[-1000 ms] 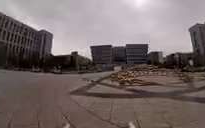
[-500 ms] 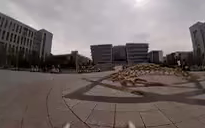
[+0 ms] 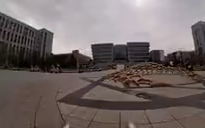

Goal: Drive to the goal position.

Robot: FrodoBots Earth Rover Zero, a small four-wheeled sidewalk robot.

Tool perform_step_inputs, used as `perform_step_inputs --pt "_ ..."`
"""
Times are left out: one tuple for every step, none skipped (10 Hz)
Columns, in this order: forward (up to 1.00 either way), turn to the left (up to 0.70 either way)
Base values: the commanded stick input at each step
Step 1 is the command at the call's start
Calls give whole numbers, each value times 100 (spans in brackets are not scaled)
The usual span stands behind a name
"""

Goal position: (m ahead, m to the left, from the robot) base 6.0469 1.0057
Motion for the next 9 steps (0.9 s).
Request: perform_step_inputs --pt "70 13" --pt "70 13" --pt "70 13" --pt "70 13" --pt "70 13" --pt "70 13" --pt "70 13" --pt "70 13" --pt "70 7"
